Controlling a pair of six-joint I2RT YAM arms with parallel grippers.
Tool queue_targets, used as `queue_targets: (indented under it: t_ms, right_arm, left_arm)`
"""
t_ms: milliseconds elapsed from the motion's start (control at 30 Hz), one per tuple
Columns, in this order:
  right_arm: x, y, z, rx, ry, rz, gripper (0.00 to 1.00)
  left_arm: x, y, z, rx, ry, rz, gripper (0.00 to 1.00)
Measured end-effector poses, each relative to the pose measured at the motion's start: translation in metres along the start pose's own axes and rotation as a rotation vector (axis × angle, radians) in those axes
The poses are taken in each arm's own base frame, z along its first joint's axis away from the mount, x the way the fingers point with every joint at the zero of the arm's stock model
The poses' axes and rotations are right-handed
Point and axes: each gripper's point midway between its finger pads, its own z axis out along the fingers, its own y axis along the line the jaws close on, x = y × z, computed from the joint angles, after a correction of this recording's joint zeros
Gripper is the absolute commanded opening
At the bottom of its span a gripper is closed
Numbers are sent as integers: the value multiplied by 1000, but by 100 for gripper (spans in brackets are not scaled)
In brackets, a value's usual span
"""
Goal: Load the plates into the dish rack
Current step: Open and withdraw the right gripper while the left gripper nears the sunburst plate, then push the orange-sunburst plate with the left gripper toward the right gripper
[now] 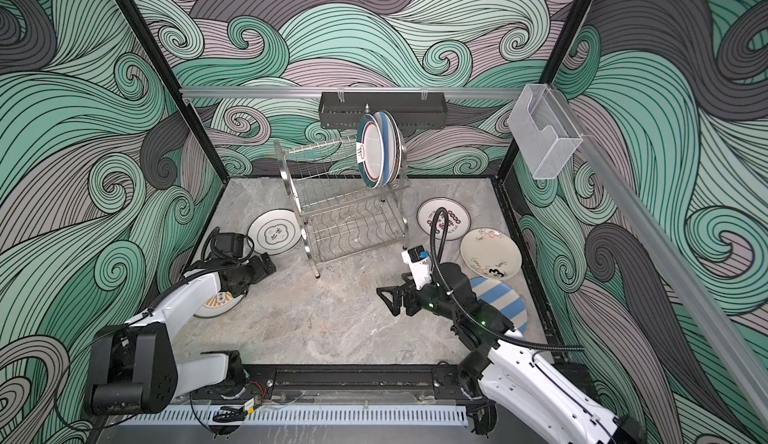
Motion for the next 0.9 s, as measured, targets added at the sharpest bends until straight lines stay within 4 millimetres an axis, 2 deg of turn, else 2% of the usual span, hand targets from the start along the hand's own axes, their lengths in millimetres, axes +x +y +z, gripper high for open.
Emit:
queue_targets:
  t_ms: [233,533,900]
  right_arm:
    - [3,0,11,-21,30,10,100]
    - [1,10,13,-83,34,20,100]
    - [3,7,20,-89,67,44,100]
  left_arm:
    - [-11,17,-5,-88,-66,-7,99]
    - [8,38,23,-174,64,-26,98]
    - [14,12,21,1,68,-69,99]
